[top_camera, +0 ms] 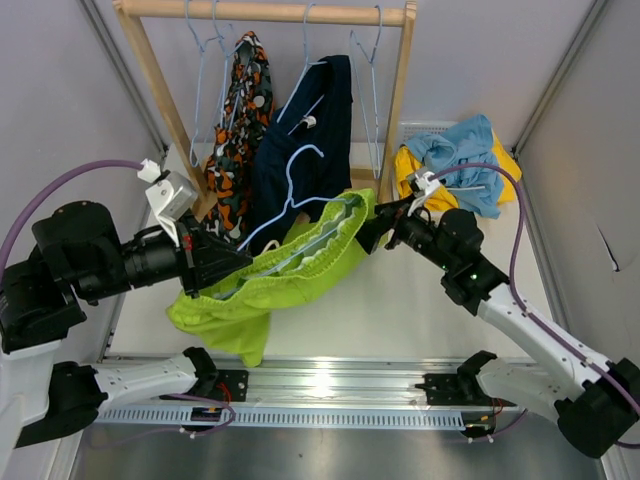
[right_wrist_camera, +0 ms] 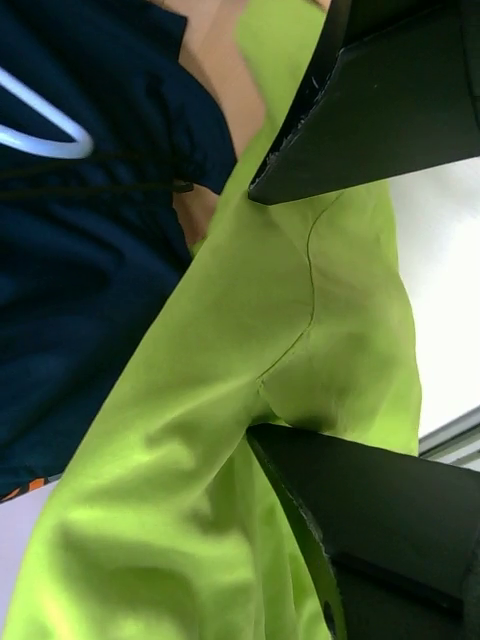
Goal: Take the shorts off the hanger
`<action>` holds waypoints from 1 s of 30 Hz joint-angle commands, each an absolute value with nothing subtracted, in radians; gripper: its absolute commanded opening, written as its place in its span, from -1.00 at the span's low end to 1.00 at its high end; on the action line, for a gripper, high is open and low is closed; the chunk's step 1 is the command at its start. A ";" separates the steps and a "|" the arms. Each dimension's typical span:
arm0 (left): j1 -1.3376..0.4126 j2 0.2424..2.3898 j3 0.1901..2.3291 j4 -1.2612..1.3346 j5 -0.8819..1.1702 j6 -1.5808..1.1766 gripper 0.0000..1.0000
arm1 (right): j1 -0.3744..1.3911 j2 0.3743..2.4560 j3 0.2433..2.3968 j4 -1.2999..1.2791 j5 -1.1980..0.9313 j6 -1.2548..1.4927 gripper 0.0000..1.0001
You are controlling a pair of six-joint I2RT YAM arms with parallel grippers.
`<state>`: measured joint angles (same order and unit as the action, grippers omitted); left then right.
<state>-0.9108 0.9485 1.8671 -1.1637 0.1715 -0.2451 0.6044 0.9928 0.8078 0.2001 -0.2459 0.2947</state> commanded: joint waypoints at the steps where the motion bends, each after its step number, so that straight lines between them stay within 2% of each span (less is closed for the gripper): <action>1: -0.919 0.948 1.934 -1.106 0.184 -0.262 -1.00 | 0.618 1.038 0.871 0.340 -0.267 0.279 0.40; 4: -0.919 0.953 1.940 -1.134 0.143 -0.252 -1.00 | 0.620 1.046 0.867 0.354 -0.273 0.278 -0.99; 11: -0.919 0.939 1.931 -1.199 0.071 -0.252 -1.00 | 0.552 0.951 0.831 0.295 -0.173 0.238 -1.00; 17: -0.919 0.897 1.928 -1.246 0.032 -0.268 -1.00 | 0.315 0.897 0.789 0.301 -0.268 0.334 -1.00; 20: -0.919 0.894 1.979 -1.267 0.008 -0.273 -1.00 | 0.235 0.900 0.778 0.296 -0.299 0.365 -1.00; 25: -0.919 0.917 2.083 -1.258 -0.022 -0.275 -1.00 | 0.219 0.902 0.753 0.290 -0.293 0.379 -1.00; 28: -0.919 0.936 2.245 -1.270 -0.049 -0.273 -1.00 | 0.203 0.911 0.764 0.233 -0.247 0.353 -1.00; 30: -0.919 0.931 2.267 -1.259 -0.049 -0.273 -1.00 | 0.143 0.922 0.765 0.226 -0.281 0.376 -1.00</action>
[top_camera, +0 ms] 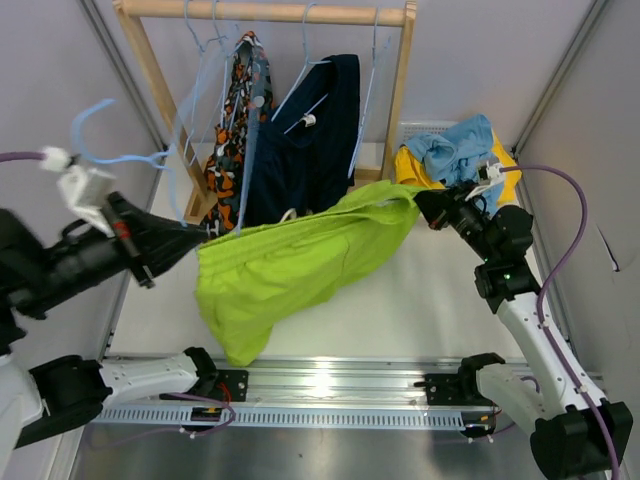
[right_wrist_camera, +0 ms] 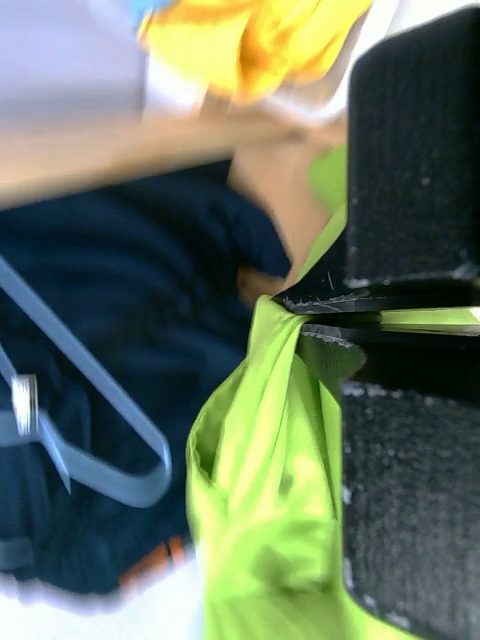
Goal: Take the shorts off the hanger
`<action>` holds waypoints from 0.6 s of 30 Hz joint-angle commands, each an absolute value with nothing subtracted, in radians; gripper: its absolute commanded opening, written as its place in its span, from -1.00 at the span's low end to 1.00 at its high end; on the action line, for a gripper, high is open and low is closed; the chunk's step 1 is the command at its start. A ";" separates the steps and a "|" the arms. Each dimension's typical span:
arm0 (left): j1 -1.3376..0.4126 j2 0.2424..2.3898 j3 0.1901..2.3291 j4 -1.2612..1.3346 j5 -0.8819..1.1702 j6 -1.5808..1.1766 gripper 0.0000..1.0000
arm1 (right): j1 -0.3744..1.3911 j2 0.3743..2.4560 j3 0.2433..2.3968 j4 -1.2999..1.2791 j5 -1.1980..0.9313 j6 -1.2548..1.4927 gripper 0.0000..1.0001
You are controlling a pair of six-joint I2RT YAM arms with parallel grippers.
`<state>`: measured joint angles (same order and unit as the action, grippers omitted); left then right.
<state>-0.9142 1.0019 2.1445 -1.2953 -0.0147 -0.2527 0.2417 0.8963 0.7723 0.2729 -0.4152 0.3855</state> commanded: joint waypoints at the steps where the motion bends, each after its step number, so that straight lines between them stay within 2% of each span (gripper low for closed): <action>1: -0.919 0.936 2.284 -1.258 -0.048 -0.276 -1.00 | 0.127 0.925 0.762 0.227 -0.310 0.389 -1.00; 7: -0.919 0.925 2.137 -1.128 -0.020 -0.273 -1.00 | 0.170 0.873 0.739 0.218 -0.339 0.428 -1.00; 11: -0.919 0.954 1.993 -1.043 -0.052 -0.233 -1.00 | 0.357 0.773 0.758 0.155 -0.330 0.339 -1.00; 14: -0.919 1.057 1.994 -1.063 -0.210 -0.174 -1.00 | 0.523 0.704 0.814 0.063 -0.307 0.281 -1.00; 15: -0.919 1.093 2.018 -1.128 -0.321 -0.166 -1.00 | 0.581 0.687 0.831 0.013 -0.284 0.264 -1.00; 18: -0.919 1.227 2.065 -1.280 -0.458 -0.193 -1.00 | 0.633 0.620 0.922 -0.108 -0.195 0.235 -1.00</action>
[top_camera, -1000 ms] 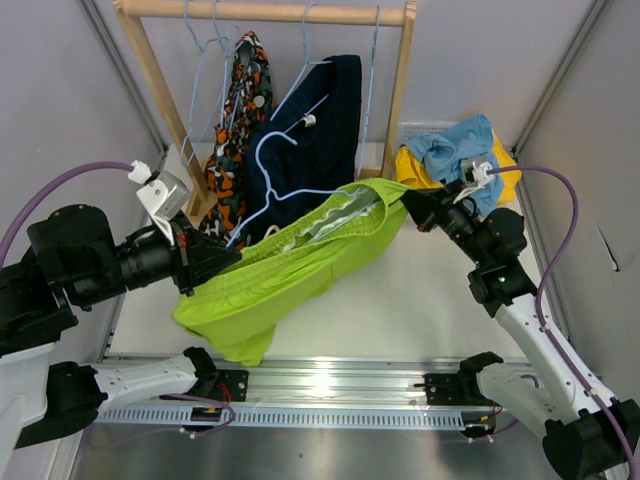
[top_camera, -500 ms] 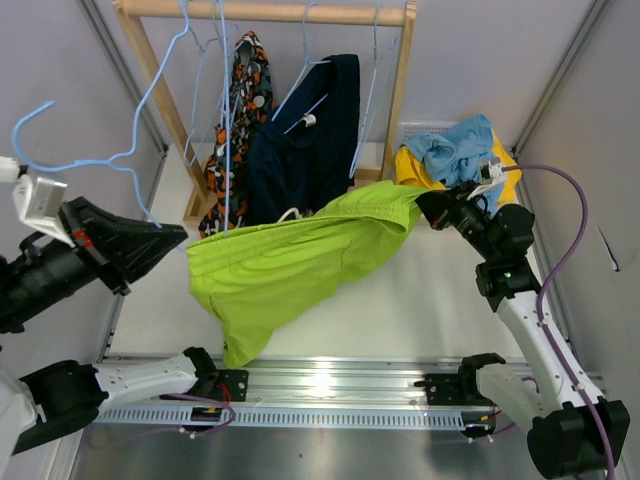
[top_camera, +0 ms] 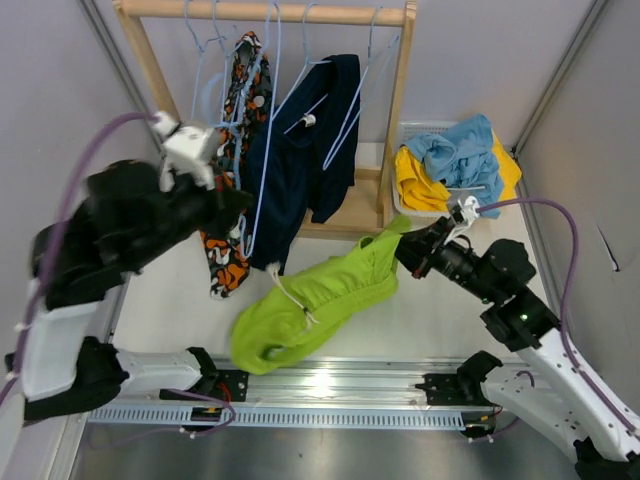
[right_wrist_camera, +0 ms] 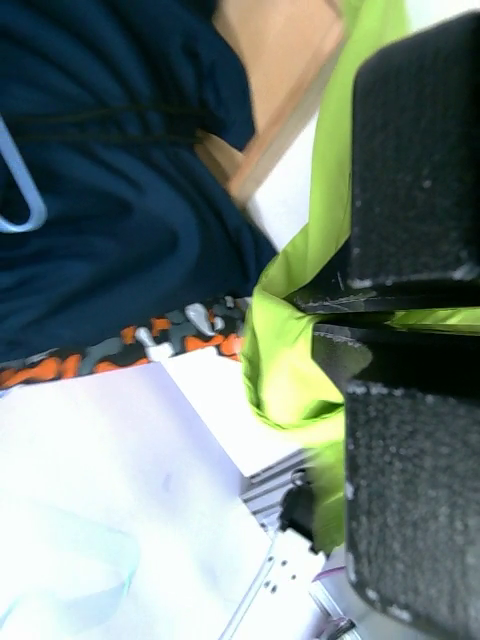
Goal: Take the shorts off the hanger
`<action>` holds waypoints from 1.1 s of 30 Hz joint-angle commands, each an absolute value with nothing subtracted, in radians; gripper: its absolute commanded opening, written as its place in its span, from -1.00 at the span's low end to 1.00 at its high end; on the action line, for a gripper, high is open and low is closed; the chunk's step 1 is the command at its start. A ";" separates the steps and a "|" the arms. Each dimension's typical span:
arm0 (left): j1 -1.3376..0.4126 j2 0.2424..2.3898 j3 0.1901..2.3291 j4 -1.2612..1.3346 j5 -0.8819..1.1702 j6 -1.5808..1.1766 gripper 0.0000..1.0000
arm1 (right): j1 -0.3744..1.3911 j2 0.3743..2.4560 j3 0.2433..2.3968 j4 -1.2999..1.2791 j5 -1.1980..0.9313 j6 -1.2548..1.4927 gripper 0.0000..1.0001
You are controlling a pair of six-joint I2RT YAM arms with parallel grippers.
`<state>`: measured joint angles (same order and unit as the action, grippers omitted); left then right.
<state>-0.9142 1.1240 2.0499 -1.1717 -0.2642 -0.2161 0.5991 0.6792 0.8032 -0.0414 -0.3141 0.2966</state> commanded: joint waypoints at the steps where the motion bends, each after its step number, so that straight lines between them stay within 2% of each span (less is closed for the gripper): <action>1: -0.919 1.232 2.025 -1.281 -0.456 -0.207 -1.00 | 0.632 0.597 0.978 -0.159 -0.172 0.212 -1.00; 6: -0.905 1.137 1.806 -1.166 -0.391 -0.216 -1.00 | 0.632 0.618 1.171 -0.277 -0.016 0.144 -1.00; 13: -0.897 1.173 1.778 -1.103 -0.356 -0.209 -1.00 | 0.632 0.699 1.264 -0.279 0.070 0.092 -1.00; 17: -0.851 1.265 1.871 -1.040 -0.315 -0.167 -1.00 | 0.632 0.730 1.269 -0.258 0.120 0.091 -1.00; 23: -0.758 1.553 2.198 -1.006 -0.203 -0.091 -1.00 | 0.617 0.825 1.305 -0.125 0.308 0.005 -1.00; 26: -0.726 1.729 2.439 -1.043 -0.144 -0.077 -1.00 | 0.485 1.025 1.498 -0.158 0.229 -0.040 -1.00; 27: -0.715 1.759 2.510 -1.046 -0.140 -0.075 -1.00 | 0.430 1.076 1.626 -0.173 0.122 -0.023 -1.00; 29: -0.697 1.788 2.513 -0.991 -0.114 -0.081 -1.00 | 0.266 1.214 1.748 -0.183 0.031 0.056 -1.00; 33: -0.635 1.787 2.461 -0.913 -0.083 -0.115 -1.00 | 0.127 1.461 2.093 -0.189 -0.069 0.086 -1.00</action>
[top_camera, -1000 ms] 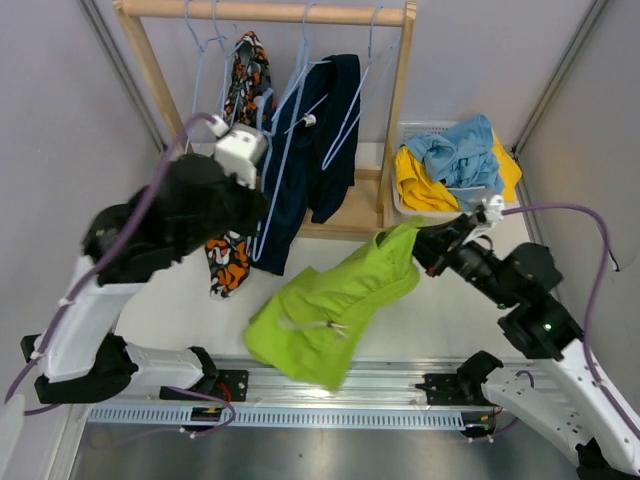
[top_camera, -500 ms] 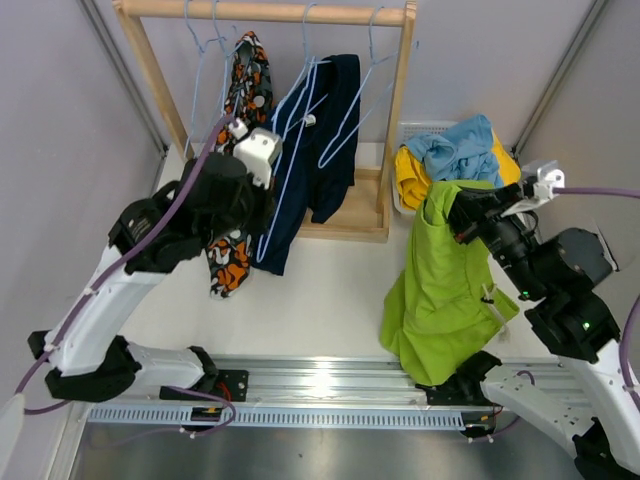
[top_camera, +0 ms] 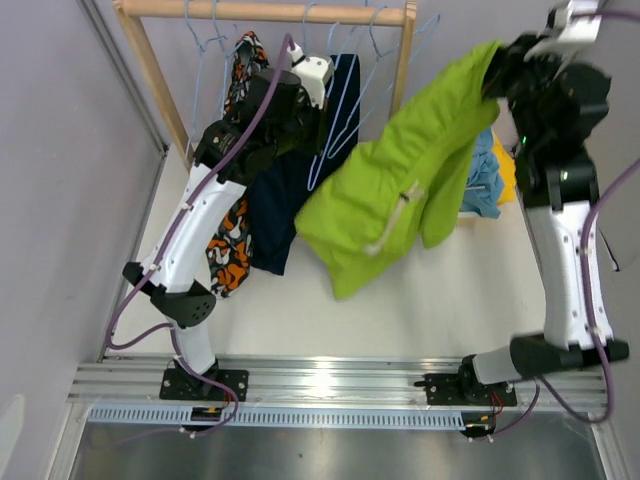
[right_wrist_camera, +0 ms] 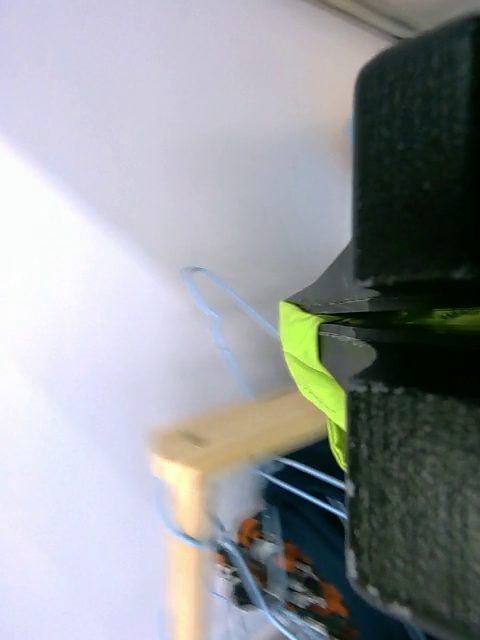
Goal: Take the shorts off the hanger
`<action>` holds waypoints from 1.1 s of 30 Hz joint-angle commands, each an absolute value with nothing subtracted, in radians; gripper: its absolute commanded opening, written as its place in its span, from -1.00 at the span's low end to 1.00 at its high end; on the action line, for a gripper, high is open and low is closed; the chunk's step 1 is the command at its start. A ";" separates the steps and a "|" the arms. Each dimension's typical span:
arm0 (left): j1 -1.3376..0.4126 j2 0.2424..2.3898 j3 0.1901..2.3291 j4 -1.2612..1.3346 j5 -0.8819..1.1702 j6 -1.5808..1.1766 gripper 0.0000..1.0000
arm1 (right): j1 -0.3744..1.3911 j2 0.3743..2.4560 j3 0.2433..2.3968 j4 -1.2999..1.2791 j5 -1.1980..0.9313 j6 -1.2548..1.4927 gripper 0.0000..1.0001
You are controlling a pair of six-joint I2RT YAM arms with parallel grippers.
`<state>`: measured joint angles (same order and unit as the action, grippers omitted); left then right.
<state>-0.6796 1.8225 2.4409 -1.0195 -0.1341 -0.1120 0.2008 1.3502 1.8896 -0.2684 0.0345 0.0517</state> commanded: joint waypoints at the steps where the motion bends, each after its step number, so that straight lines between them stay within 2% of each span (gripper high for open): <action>1: -0.632 1.789 2.457 -0.907 -0.078 -0.118 -1.00 | 0.117 1.517 2.246 -0.192 -0.069 0.080 -1.00; 4: -0.615 1.795 2.464 -0.890 -0.058 -0.117 -1.00 | 0.095 1.724 2.495 -0.160 -0.052 0.057 -1.00; 7: -0.597 1.796 2.456 -0.890 -0.038 -0.115 -1.00 | 0.081 1.862 2.563 -0.078 -0.029 0.038 -1.00; 13: -0.580 1.804 2.434 -0.873 -0.015 -0.104 -1.00 | 0.058 1.973 2.371 0.063 0.101 0.009 -1.00; 17: -0.580 1.848 2.480 -0.857 0.000 -0.117 -1.00 | 0.057 1.988 2.027 0.199 0.245 0.050 -1.00; 18: -0.580 1.859 2.494 -0.859 0.021 -0.120 -1.00 | 0.055 2.005 1.954 0.196 0.344 0.063 -1.00; 20: -0.580 1.874 2.528 -0.862 0.028 -0.123 -1.00 | 0.045 2.076 1.942 0.097 0.455 0.125 -1.00; 23: -0.580 1.884 2.526 -0.853 0.029 -0.123 -1.00 | 0.025 2.167 1.974 -0.102 0.524 0.222 -1.00; 25: -0.580 1.894 2.526 -0.842 0.029 -0.127 -1.00 | 0.015 2.195 2.028 -0.269 0.538 0.288 -0.80; 27: -0.580 1.907 2.530 -0.830 0.034 -0.138 -1.00 | 0.011 2.178 2.011 -0.340 0.557 0.391 -0.33; 31: -0.580 1.940 2.566 -0.786 0.034 -0.164 -1.00 | 0.012 2.016 1.792 -0.335 0.506 0.518 0.30; 32: -0.578 1.948 2.572 -0.773 0.035 -0.166 -1.00 | 0.018 1.969 1.660 -0.315 0.477 0.534 0.47; 33: -0.575 1.957 2.585 -0.762 0.041 -0.173 -1.00 | 0.028 1.921 1.593 -0.293 0.456 0.564 0.48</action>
